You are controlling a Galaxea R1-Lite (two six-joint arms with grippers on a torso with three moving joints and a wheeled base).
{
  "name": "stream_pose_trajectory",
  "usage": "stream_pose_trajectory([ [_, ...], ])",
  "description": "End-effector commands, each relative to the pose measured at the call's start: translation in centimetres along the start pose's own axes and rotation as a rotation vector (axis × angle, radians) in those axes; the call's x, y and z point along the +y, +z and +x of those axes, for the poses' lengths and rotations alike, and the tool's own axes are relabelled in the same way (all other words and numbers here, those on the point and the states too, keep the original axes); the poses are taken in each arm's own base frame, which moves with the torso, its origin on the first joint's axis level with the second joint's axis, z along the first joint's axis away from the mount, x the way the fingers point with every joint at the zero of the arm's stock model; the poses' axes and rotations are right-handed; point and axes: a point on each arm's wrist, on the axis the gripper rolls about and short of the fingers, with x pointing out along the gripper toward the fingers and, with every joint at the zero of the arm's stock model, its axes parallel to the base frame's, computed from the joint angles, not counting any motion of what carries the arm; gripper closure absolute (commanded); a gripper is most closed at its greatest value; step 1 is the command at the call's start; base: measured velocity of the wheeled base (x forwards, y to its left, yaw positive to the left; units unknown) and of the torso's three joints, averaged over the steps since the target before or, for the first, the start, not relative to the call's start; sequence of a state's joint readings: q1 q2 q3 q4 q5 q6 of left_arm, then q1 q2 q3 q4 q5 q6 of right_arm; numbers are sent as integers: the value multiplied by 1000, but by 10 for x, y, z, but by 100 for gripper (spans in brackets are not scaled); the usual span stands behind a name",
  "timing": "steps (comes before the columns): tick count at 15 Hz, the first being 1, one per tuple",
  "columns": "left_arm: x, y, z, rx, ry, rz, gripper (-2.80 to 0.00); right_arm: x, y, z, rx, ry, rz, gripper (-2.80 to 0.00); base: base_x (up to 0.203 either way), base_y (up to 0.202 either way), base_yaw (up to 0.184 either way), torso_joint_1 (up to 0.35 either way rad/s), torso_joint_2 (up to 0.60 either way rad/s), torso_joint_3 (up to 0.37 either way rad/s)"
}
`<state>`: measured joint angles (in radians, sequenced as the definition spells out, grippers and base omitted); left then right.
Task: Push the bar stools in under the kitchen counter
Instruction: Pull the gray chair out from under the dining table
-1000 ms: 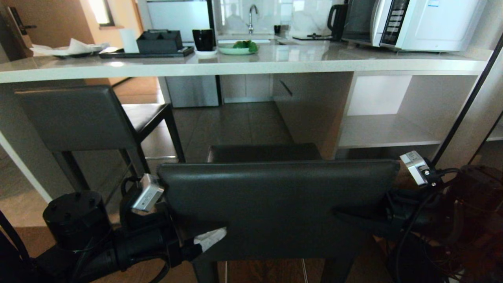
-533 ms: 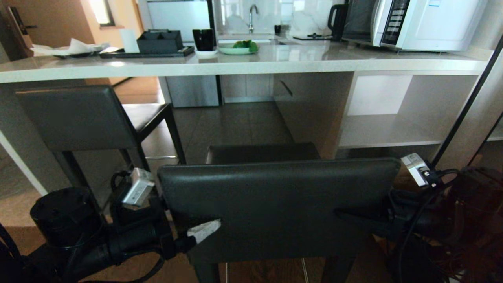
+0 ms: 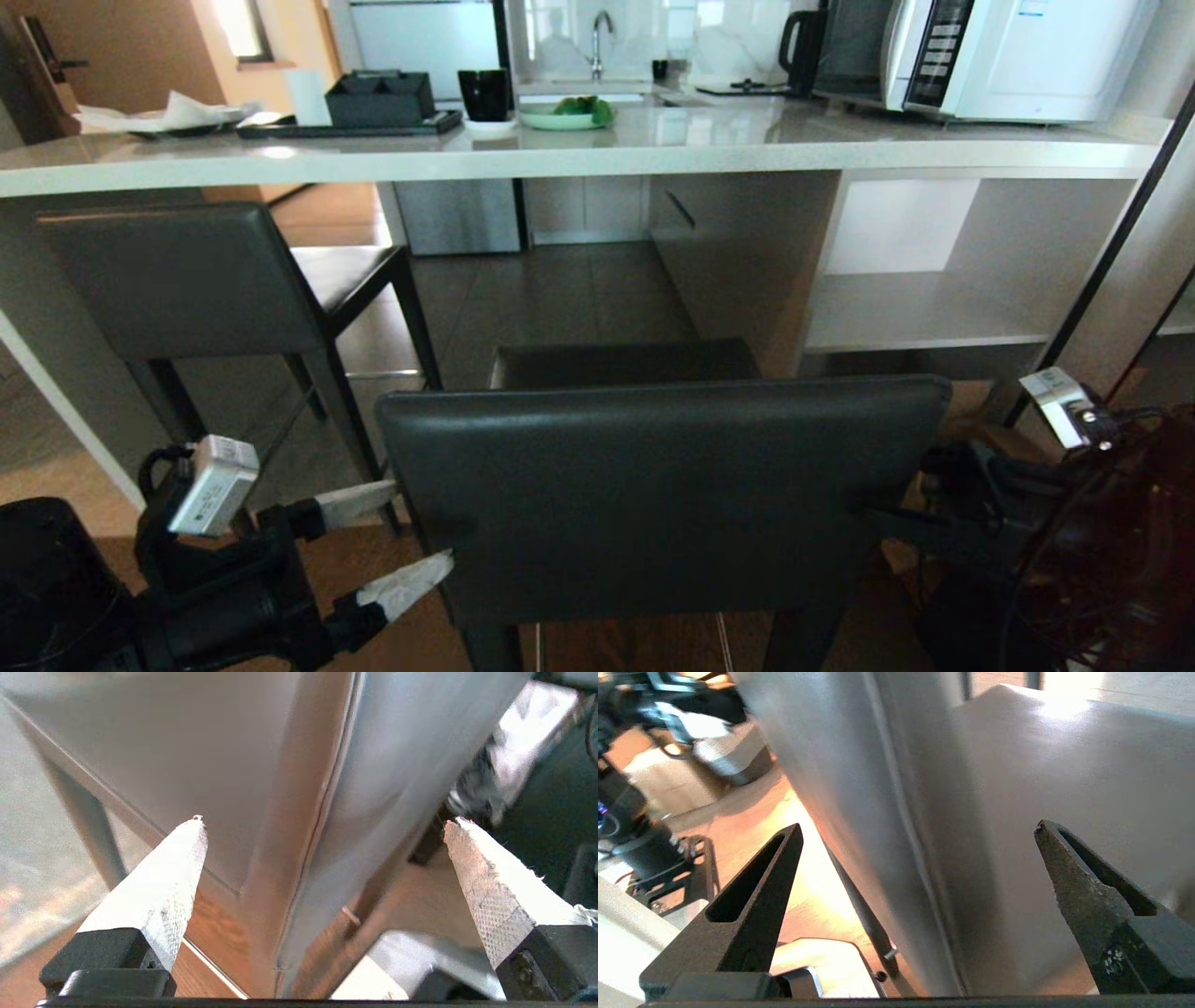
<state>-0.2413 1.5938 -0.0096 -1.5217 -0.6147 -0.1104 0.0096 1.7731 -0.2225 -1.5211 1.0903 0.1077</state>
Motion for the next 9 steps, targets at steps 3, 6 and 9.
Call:
stream_pose_trajectory([
  [3,-8,28,-31,-166,71,55,-280,16,9,-42,-32,-108,-10,-280,0,0,0,0,0,0],
  [6,-1,38,-56,-232,227,84,-280,24,27,-70,-92,-248,-33,-280,0,0,0,0,0,0],
  [9,7,42,-82,-258,466,85,-280,30,50,-91,-218,-486,-15,-280,0,0,0,0,0,0],
])
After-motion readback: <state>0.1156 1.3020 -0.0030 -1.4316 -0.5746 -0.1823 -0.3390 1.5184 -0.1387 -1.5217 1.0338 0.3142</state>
